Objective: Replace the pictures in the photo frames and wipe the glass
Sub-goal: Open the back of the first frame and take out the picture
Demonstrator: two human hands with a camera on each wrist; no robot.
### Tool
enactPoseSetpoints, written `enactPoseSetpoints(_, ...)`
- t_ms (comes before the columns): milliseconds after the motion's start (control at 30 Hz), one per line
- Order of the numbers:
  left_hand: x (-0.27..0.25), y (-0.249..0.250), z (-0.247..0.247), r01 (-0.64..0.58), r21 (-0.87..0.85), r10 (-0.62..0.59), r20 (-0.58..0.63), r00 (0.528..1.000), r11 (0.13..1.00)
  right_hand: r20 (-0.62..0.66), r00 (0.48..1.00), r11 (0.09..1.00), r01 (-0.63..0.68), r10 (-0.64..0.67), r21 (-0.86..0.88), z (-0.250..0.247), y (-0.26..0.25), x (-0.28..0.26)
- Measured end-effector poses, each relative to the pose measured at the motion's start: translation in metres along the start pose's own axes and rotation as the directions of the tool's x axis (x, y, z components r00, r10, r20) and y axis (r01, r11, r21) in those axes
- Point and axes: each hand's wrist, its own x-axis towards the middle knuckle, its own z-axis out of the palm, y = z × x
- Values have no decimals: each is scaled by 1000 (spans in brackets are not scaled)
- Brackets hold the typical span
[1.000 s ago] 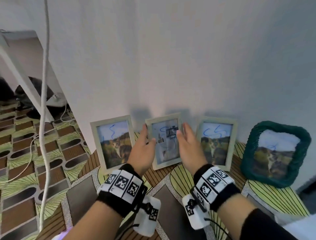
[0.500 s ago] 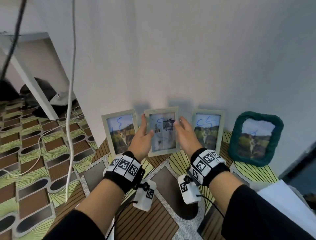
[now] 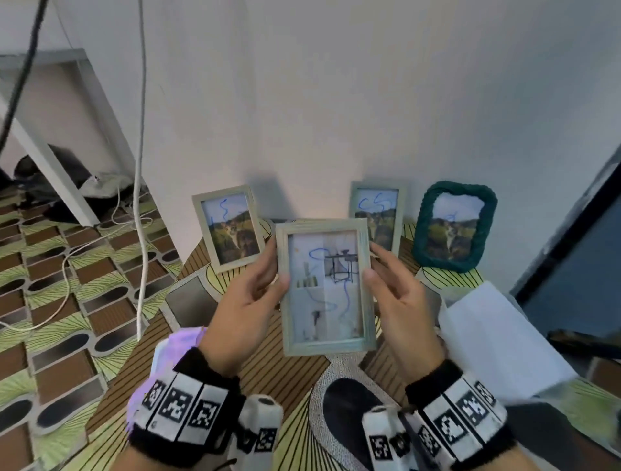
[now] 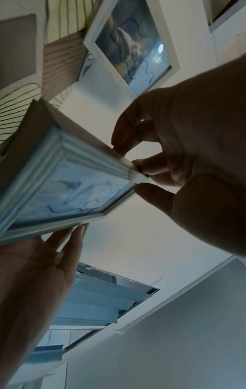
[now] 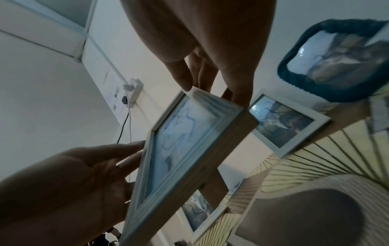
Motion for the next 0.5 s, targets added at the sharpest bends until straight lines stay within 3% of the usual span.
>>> enactPoseSetpoints(133,-34,0,21,32,-14,-33,-20,999,999,-20,994,990,-105,107,98,-20,7,-35)
enactPoseSetpoints(233,-54,-2,28,94,-33,-94,-5,996,995,62,980,966,-195,187,171,-33,8,-53)
enactPoseSetpoints(500,-73,-20,30,237,-26,-234,76,969,971,109,925,916,-377,364,138,-51,24,-73)
